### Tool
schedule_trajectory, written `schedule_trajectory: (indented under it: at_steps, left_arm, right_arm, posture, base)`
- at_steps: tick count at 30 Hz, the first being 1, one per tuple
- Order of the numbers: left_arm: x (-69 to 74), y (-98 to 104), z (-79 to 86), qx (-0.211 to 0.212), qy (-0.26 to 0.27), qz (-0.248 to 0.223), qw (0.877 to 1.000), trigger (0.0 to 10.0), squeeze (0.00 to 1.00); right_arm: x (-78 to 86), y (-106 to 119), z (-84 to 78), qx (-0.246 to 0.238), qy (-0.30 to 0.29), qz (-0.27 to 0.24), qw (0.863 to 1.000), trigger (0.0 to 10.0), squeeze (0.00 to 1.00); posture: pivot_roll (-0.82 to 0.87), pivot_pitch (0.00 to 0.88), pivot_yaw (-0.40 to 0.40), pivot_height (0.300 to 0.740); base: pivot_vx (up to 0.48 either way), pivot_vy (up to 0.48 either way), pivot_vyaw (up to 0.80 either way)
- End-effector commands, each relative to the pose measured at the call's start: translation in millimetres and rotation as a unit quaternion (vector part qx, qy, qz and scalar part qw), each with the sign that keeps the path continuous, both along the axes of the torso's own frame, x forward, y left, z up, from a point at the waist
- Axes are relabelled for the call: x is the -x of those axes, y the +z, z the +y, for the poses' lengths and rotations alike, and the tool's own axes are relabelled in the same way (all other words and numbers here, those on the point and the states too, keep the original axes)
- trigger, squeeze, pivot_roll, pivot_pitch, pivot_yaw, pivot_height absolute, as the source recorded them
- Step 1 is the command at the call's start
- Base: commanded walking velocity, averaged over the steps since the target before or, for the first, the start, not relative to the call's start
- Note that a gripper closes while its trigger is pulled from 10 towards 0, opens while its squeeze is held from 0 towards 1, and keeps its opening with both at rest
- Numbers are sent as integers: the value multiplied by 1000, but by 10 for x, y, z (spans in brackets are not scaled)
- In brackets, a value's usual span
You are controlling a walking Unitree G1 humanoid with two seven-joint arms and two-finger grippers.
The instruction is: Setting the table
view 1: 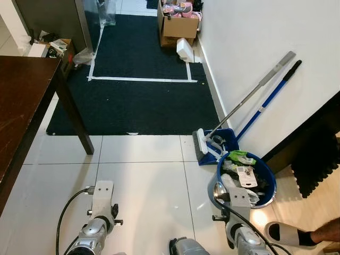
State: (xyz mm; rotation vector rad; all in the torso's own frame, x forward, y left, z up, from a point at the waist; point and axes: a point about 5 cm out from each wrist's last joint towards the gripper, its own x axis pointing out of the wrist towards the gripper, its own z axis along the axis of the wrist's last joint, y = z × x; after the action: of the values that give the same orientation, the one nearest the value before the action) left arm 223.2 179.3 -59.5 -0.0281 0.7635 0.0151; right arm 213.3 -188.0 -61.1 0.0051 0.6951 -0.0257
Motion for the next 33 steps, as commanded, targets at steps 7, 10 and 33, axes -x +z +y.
schedule_trajectory:
  at_steps: [7, 10, 33]
  left_arm:
    - [56, -46, -74, -18, -36, 14, 999, 10000, 0]
    - [57, -44, -77, -21, -35, 10, 999, 10000, 0]
    - [32, -25, -116, -27, -61, 0, 998, 10000, 0]
  right_arm:
    - [-5, -9, 13, 7, 2, 10, 1000, 10000, 0]
    - [21, -25, 16, 7, 2, 13, 1000, 10000, 0]
    - [15, -14, 4, 6, 2, 7, 1000, 10000, 0]
  posture:
    - [45, 34, -25, 740]
    - [49, 39, -26, 740]
    - [46, 44, -38, 740]
  base:
    - [0, 0, 0]
    - [0, 0, 0]
    - [0, 0, 0]
